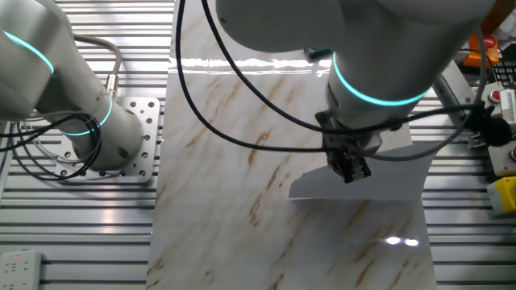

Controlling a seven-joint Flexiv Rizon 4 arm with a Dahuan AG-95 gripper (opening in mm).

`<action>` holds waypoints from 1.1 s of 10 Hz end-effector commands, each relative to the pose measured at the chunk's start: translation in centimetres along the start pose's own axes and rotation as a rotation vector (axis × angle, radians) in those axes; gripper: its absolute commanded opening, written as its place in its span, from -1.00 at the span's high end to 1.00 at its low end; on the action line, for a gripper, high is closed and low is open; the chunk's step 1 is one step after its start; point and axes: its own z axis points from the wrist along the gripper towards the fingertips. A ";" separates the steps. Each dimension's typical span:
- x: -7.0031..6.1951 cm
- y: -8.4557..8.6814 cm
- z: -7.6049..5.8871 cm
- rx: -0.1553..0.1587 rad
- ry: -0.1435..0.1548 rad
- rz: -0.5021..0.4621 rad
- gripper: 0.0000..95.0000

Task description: Flip over and spread out the paper that is laid flat on the table

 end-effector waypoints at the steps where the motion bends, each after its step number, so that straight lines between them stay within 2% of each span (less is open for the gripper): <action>1: -0.1 0.0 0.0 -0.017 0.010 -0.092 1.00; 2: -0.1 0.0 0.0 0.003 0.015 -0.086 1.00; 3: -0.1 0.0 0.0 -0.024 0.005 -0.073 1.00; 8: -0.1 0.0 0.0 0.009 0.014 -0.056 1.00; 11: -0.1 0.0 0.0 0.014 0.016 -0.053 1.00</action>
